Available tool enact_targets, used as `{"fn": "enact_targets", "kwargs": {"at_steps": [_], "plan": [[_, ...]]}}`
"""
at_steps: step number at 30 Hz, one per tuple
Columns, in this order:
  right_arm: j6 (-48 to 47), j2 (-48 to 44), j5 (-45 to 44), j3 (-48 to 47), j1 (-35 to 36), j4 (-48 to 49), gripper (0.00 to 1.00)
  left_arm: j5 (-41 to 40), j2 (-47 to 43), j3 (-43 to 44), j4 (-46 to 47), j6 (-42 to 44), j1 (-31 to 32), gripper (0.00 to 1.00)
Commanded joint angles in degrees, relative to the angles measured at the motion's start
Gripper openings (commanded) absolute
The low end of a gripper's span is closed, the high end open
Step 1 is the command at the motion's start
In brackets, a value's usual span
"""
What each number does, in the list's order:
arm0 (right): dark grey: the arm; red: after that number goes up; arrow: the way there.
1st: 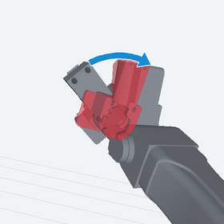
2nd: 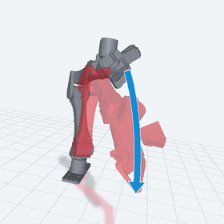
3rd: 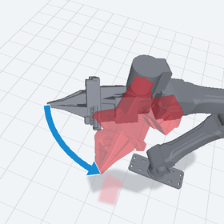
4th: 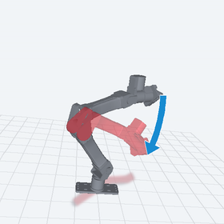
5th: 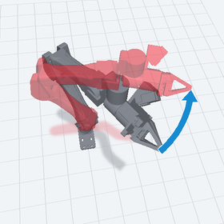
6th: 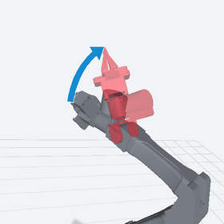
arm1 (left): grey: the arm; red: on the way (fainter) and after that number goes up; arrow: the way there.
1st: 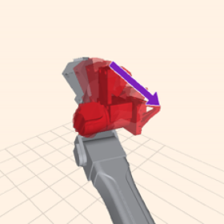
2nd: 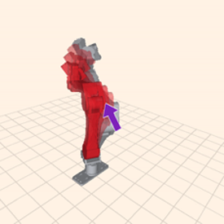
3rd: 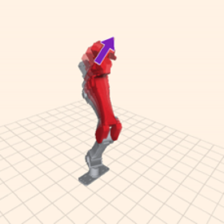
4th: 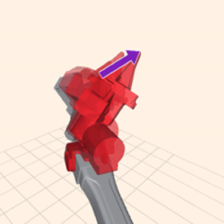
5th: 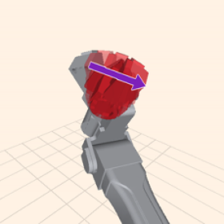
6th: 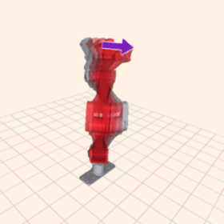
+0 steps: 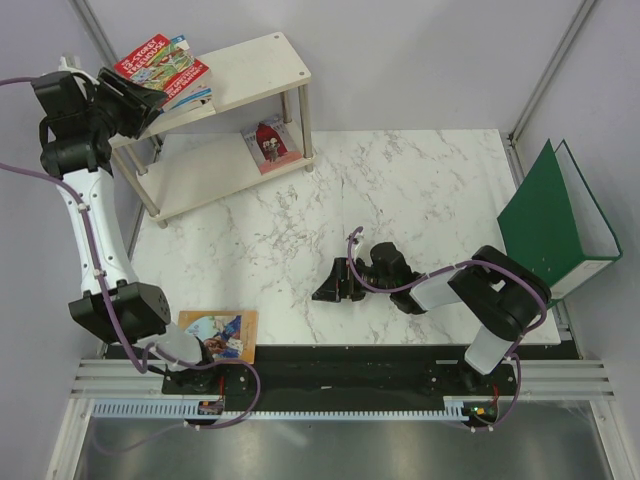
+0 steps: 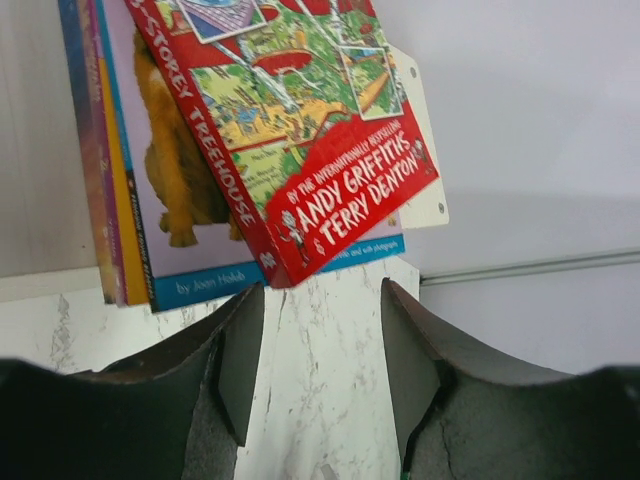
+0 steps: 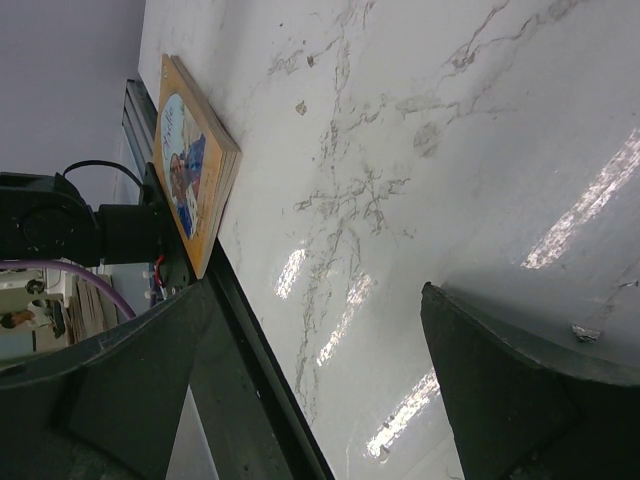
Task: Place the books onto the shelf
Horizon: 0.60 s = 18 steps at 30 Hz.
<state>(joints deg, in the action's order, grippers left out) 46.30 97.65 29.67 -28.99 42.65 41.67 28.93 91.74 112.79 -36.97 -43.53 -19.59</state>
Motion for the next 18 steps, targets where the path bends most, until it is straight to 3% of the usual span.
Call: {"fn": "enact_targets", "kwargs": {"at_steps": [1, 5, 9, 12, 14, 18], "plan": [[-1.48, 3.6, -1.55, 1.13, 0.59, -8.27, 0.98, -1.51, -5.7, 0.94, -0.65, 4.76, 0.96, 0.57], [-1.39, 4.13, -1.28, 1.04, 0.59, -8.01, 0.98, -0.28, -7.02, 2.95, -0.73, 4.77, 1.66, 0.52], [-1.39, 4.4, -1.28, 1.04, 0.59, -7.83, 0.98, 0.16, -4.83, 8.48, -1.26, 5.99, 6.3, 0.51], [-1.48, 4.57, -1.28, 0.96, 0.59, -7.92, 0.98, -2.37, 1.23, 18.92, -6.87, 9.58, 11.83, 0.37], [-1.48, 4.48, -1.28, 1.04, 0.59, -7.92, 0.98, -4.92, 7.18, 27.25, -10.47, 10.83, 14.22, 0.2], [-1.66, 4.04, -1.54, 1.22, 0.59, -8.27, 0.98, -9.93, 11.43, 29.42, -12.69, 12.5, 18.97, 0.06]]}}
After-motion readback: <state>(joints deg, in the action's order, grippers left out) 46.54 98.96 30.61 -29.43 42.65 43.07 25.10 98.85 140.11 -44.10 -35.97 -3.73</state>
